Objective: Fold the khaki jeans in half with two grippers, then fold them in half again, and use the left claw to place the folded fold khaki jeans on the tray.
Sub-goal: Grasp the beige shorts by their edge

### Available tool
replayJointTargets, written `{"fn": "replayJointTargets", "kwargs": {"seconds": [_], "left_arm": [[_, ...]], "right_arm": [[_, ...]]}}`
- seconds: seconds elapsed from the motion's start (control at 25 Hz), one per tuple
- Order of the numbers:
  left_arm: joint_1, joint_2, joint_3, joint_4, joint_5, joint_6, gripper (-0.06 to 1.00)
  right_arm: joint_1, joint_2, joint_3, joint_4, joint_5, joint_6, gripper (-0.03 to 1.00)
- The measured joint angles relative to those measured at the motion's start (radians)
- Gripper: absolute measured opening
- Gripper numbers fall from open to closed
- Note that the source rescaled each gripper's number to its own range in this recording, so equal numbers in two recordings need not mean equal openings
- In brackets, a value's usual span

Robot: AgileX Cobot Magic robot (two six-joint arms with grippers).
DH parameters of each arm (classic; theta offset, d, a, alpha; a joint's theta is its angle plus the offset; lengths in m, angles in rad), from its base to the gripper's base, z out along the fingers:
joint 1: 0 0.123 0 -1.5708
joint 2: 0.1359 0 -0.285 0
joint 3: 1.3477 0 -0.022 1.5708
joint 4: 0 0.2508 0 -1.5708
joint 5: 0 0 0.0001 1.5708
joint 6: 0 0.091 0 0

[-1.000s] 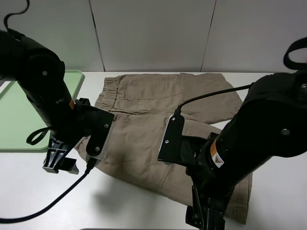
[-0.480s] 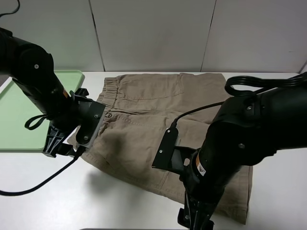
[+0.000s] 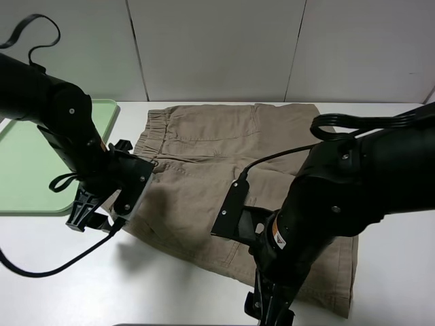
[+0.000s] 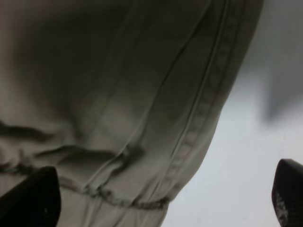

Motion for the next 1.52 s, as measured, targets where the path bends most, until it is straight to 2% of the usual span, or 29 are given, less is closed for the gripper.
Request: {"fn": "replayJointTargets", "kwargs": {"seconds": [0.32, 0.72, 1.04, 1.2, 1.28, 1.4, 1.52], "left_arm": [[0.000, 0.084, -0.001, 0.000, -0.020, 0.035, 0.88], [0.000, 0.114, -0.001, 0.000, -0.037, 0.048, 0.85], [0.000, 0.114, -0.001, 0.000, -0.043, 0.048, 0.80], [0.000, 0.114, -0.001, 0.000, -0.044, 0.048, 0.79], [0.000, 0.114, -0.001, 0.000, -0.045, 0.048, 0.76], [0.000, 0.114, -0.001, 0.000, -0.045, 0.048, 0.65], [0.000, 0.114, -0.002, 0.000, -0.054, 0.048, 0.47]], "right_arm": [[0.000, 0.039, 0.004, -0.027, -0.006, 0.035, 1.00], [0.000, 0.046, 0.101, -0.154, -0.137, 0.148, 1.00], [-0.098, 0.046, 0.164, -0.177, -0.215, 0.200, 1.00], [-0.109, 0.046, 0.191, -0.177, -0.251, 0.202, 1.00], [-0.109, 0.046, 0.191, -0.177, -0.254, 0.202, 1.00], [-0.109, 0.046, 0.191, -0.177, -0.257, 0.202, 1.00], [-0.109, 0.046, 0.191, -0.176, -0.260, 0.202, 0.89]]}}
